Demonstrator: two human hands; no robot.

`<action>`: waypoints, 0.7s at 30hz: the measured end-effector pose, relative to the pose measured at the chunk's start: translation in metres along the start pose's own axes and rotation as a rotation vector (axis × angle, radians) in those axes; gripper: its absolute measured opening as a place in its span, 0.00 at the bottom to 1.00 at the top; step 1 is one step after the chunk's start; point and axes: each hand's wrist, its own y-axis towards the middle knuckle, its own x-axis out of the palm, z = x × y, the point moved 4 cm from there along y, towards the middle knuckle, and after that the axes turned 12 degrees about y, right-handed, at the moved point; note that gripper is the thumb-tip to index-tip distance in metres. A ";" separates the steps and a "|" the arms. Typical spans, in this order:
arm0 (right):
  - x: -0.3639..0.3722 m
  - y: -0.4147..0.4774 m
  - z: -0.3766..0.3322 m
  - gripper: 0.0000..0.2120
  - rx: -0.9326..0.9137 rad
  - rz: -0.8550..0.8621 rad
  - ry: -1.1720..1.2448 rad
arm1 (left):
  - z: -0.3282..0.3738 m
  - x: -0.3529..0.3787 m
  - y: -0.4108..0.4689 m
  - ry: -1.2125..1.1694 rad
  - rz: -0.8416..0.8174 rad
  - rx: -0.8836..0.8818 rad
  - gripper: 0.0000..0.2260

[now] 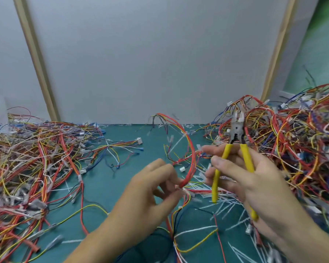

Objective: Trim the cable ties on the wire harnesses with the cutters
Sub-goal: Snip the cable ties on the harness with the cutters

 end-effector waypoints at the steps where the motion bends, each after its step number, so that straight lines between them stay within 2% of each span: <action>1: -0.001 0.000 0.004 0.09 0.025 0.004 -0.014 | 0.001 0.002 0.000 0.005 -0.043 0.018 0.09; 5: 0.000 -0.002 0.013 0.04 0.108 -0.015 0.000 | 0.002 0.006 0.000 -0.050 -0.193 0.017 0.13; 8: 0.000 -0.002 0.014 0.08 0.075 -0.021 -0.014 | 0.003 0.007 -0.002 -0.122 -0.256 -0.027 0.12; 10: 0.001 -0.003 0.012 0.10 0.030 -0.016 -0.035 | 0.006 0.005 -0.001 -0.248 -0.234 -0.104 0.02; 12: 0.004 -0.005 0.010 0.10 -0.022 -0.038 -0.091 | 0.004 0.002 0.001 -0.423 -0.141 -0.213 0.12; 14: 0.008 -0.009 0.010 0.08 -0.031 -0.091 -0.154 | 0.001 -0.001 0.004 -0.523 -0.055 -0.296 0.17; 17: 0.016 -0.014 0.018 0.06 0.028 -0.189 -0.229 | -0.003 0.002 0.006 -0.523 -0.040 -0.375 0.17; 21: 0.022 -0.020 0.030 0.07 0.075 -0.273 -0.282 | -0.010 0.009 0.004 -0.568 -0.109 -0.455 0.17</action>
